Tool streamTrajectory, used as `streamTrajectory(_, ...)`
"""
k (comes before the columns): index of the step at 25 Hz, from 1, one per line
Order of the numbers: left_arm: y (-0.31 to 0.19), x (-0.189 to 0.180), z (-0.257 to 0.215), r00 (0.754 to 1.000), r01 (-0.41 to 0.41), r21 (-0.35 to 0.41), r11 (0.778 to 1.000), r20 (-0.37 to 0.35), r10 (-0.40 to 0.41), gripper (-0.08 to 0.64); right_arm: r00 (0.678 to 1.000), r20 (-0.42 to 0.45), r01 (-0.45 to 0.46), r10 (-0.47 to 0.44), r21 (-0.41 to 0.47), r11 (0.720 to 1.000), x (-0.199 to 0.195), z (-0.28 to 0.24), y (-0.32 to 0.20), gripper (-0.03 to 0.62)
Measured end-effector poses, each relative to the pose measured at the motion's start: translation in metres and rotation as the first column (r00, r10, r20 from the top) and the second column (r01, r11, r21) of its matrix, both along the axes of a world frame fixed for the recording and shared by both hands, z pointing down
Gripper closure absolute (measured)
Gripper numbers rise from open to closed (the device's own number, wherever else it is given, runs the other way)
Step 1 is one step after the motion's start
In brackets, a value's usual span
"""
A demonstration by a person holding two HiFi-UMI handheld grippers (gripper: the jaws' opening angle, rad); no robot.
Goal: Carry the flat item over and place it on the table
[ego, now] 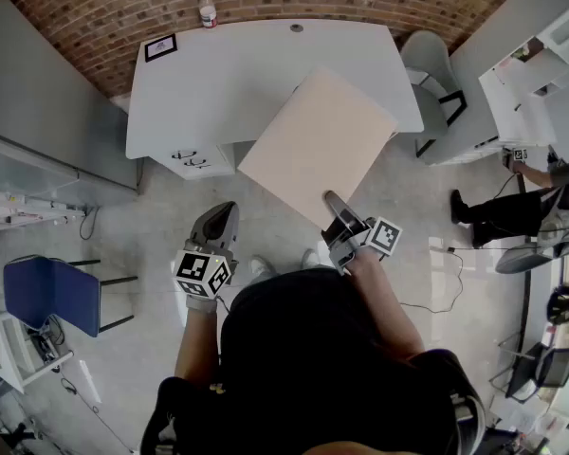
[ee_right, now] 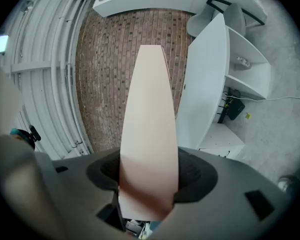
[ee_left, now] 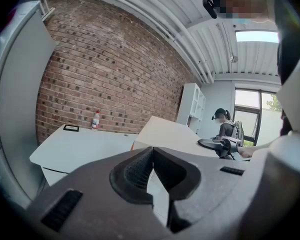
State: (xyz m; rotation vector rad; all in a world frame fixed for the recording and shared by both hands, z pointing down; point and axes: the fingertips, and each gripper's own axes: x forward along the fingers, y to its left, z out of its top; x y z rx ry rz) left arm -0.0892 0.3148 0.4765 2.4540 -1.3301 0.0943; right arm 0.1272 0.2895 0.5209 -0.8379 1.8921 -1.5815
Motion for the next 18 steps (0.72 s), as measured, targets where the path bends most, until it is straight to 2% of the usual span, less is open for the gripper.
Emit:
streamTrajectory(11, 0.010, -0.074, 0.018, 1.000, 0.012, -0.023, 1.000, -0.010, -0.013, 0.555, 1.000, 0.001, -0.003, 0.003, -0.031, 1.000, -0.061, 0.014, -0.003, 0.310)
streamTrajectory(18, 0.002, -0.092, 0.041, 1.000, -0.023, -0.079, 0.997, 0.000, 0.023, 0.555, 0.999, -0.018, -0.033, 0.032, -0.060, 0.998, -0.066, 0.023, -0.011, 0.310)
